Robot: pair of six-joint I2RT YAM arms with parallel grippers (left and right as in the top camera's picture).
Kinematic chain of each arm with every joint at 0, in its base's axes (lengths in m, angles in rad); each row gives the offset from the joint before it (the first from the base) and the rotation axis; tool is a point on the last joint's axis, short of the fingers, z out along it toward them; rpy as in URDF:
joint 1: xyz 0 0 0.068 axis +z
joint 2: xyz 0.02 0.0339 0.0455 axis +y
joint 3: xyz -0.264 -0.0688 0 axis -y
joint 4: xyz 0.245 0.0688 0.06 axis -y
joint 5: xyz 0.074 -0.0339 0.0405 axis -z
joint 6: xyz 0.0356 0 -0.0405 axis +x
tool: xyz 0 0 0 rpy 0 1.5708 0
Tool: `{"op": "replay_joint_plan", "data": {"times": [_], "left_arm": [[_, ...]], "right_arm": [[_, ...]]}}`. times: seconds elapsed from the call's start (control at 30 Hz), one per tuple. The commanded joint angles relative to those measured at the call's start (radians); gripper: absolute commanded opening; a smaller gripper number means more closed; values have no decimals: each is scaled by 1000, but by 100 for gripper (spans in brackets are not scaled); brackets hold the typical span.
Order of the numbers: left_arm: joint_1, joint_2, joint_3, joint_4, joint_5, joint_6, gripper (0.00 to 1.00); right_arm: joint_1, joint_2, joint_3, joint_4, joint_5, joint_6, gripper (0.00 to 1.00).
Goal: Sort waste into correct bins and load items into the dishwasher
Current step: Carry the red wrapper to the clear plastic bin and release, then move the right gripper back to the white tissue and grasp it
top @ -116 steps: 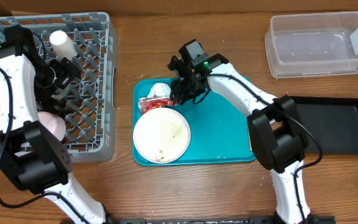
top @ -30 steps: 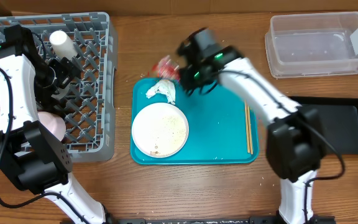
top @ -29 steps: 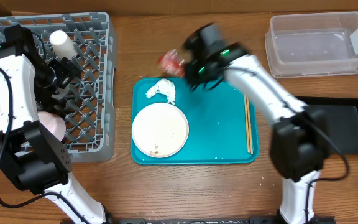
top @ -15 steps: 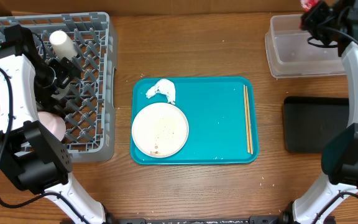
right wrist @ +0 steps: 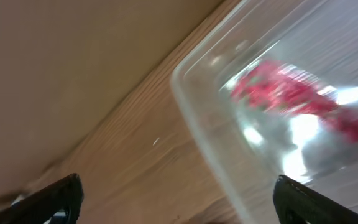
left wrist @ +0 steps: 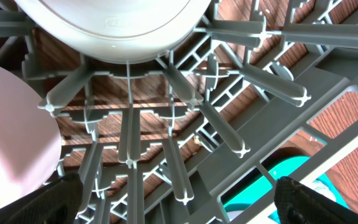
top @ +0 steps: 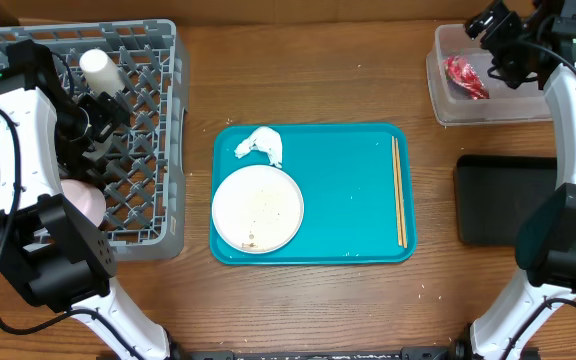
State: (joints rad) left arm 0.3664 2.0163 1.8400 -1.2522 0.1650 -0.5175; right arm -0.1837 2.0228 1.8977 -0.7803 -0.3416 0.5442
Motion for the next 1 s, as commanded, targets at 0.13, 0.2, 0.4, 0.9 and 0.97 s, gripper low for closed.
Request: {"op": "replay_joint_plan", "data": {"times": [0.13,0.2,0.4,0.9,0.97], "left_arm": [[-13,15,8,1,4,16,100],[-13,15,8,1,4,16,100],[-13,15,8,1,4,16,100],[-13,15,8,1,4,16,100],[-13,15,8,1,4,16,100]], "right_arm": [[211,0,-27,-29,-193,-183,92],[287,4,-44,-21,-122,-199,92],[508,68,-66,33,103,-201,92],[782,262,-66,93,307,-201,77],[785,280,-66,94,306,-201,75]]}}
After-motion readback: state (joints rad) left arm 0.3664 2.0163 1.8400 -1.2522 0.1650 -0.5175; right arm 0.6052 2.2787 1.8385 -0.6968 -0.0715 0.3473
